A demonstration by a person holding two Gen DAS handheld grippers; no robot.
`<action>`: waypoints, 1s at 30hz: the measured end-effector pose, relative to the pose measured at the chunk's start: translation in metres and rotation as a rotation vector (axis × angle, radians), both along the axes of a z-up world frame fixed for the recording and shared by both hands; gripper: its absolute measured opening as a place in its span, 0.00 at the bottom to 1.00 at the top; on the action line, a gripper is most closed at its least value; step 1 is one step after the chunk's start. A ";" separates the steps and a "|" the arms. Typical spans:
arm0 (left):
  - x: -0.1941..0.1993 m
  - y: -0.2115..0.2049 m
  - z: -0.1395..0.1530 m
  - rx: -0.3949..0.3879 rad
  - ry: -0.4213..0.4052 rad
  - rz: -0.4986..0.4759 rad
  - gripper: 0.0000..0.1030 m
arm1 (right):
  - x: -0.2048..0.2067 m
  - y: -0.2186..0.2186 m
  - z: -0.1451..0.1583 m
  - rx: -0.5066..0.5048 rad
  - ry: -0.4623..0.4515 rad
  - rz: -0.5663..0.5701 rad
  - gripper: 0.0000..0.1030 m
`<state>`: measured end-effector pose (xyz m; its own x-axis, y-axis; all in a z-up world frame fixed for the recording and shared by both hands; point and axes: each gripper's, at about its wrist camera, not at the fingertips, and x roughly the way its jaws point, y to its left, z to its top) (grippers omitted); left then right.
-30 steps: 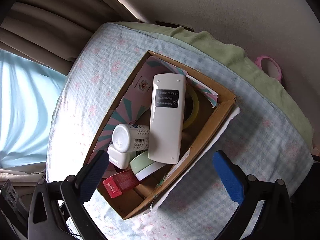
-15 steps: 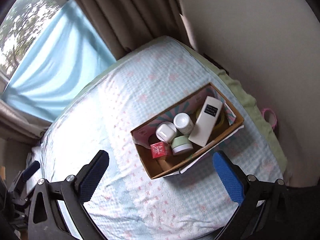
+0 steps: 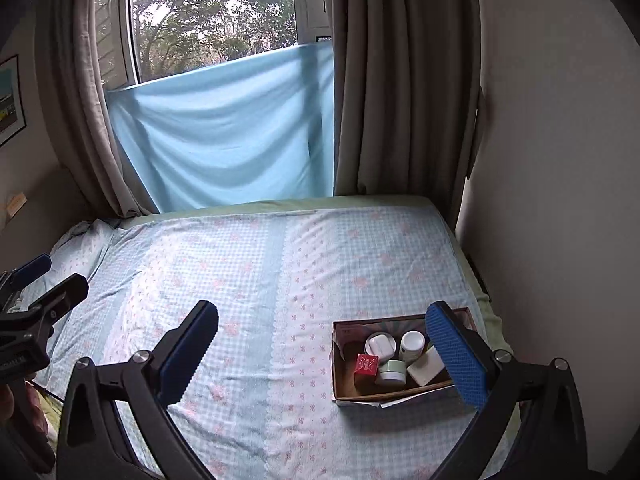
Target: Organize rigid objects
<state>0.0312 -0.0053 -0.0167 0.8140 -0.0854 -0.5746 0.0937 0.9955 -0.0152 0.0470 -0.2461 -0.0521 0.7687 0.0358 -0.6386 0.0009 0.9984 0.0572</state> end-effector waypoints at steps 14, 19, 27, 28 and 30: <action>-0.031 0.004 -0.004 -0.031 -0.030 0.047 1.00 | -0.018 0.007 0.006 -0.044 -0.084 0.027 1.00; -0.035 0.001 -0.003 -0.024 -0.035 0.046 1.00 | -0.020 0.006 0.006 -0.046 -0.091 0.024 1.00; -0.037 -0.003 -0.003 -0.018 -0.043 0.048 1.00 | -0.022 0.006 0.008 -0.043 -0.091 0.015 1.00; -0.037 -0.003 -0.003 -0.018 -0.043 0.049 1.00 | -0.022 0.006 0.008 -0.042 -0.091 0.014 1.00; -0.037 -0.003 -0.003 -0.020 -0.043 0.051 1.00 | -0.023 0.007 0.008 -0.042 -0.093 0.014 1.00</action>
